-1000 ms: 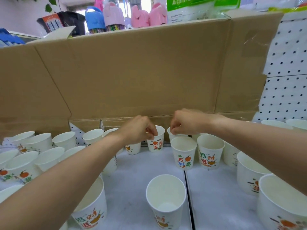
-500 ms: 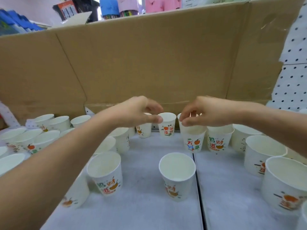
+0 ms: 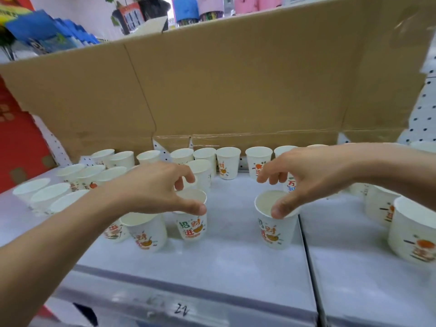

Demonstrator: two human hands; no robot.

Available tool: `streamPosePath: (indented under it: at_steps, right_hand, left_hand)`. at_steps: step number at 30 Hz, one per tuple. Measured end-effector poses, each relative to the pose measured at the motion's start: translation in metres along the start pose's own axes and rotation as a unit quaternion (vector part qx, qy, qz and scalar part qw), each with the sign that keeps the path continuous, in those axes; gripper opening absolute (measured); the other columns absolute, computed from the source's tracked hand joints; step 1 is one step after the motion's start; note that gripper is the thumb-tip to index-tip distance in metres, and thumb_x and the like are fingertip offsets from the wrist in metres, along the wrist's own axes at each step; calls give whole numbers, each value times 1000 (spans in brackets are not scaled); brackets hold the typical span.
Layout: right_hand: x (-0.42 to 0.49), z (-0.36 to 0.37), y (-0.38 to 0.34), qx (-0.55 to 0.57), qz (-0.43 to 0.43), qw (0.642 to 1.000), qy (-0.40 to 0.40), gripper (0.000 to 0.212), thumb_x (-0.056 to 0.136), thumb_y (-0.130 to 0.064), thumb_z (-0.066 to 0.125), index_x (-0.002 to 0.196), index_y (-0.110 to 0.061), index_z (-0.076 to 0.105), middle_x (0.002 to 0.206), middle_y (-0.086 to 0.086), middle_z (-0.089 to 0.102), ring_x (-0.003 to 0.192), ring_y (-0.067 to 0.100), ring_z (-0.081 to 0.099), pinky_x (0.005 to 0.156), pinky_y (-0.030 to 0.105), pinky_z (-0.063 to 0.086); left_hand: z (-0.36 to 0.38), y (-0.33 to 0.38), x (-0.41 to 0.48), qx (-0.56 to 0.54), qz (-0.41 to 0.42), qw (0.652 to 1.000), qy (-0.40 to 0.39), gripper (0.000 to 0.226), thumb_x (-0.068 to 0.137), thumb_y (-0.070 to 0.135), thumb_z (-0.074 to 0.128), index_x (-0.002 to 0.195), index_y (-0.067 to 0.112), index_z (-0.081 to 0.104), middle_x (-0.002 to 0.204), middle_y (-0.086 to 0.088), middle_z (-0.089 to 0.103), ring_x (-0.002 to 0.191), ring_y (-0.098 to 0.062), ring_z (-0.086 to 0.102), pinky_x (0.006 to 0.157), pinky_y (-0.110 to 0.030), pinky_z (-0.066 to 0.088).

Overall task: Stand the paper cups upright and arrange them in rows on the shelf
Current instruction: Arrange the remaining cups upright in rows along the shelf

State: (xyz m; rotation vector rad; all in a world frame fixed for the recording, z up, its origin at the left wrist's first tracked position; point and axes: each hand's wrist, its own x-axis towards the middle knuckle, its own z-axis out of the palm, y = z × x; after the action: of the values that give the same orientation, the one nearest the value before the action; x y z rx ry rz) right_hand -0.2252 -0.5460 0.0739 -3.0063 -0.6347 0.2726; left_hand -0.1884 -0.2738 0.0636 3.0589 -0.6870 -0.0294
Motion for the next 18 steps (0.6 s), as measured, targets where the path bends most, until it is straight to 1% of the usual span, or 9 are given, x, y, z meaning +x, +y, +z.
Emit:
streamPosePath:
  at_steps: [4,7,9,12,15,18]
  right_hand:
    - [1,0,-5,-15,16,1000,14,69,68,-73,64,129,-43,48,103,-24,54,103,6,53,87,28,48]
    - [0,3,-4,-16,22,999,23,75,63,-79,63,127,-44,47,102,-24,53,101,6,54,86,31,49]
    - [0,7,-4,-20,18,999,33,77,60,-80,64,126,-45,46,101,-23,52,97,6,53,83,32,50]
    - [0,12,-3,-22,3,999,50,67,67,-71,67,123,-42,46,100,-20,51,94,7,52,79,31,50]
    - [-5,11,5,-4,3,998,61,58,72,-58,70,122,-38,48,101,-18,51,95,6,51,81,31,49]
    - [-8,12,16,22,23,998,48,61,69,-59,72,122,-40,49,109,-17,51,100,9,52,87,35,50]
  left_hand:
    - [6,2,4,-11,-11,1000,15,68,63,76,64,120,39,52,104,20,57,90,-2,56,79,-28,49]
    - [8,6,3,-13,0,999,29,61,66,67,69,118,42,49,112,20,54,92,-2,53,77,-25,45]
    - [8,10,2,-5,9,999,50,59,67,64,70,117,44,47,113,21,50,93,-3,51,76,-25,42]
    - [2,19,-2,-8,26,995,92,55,65,64,68,112,47,46,110,25,48,93,-1,52,72,-25,41]
    - [-7,40,4,-46,60,990,121,51,63,63,69,107,45,49,106,26,50,93,1,53,78,-28,45]
    - [-8,63,21,-70,84,987,117,51,63,62,72,105,43,51,104,25,53,94,1,53,83,-31,47]
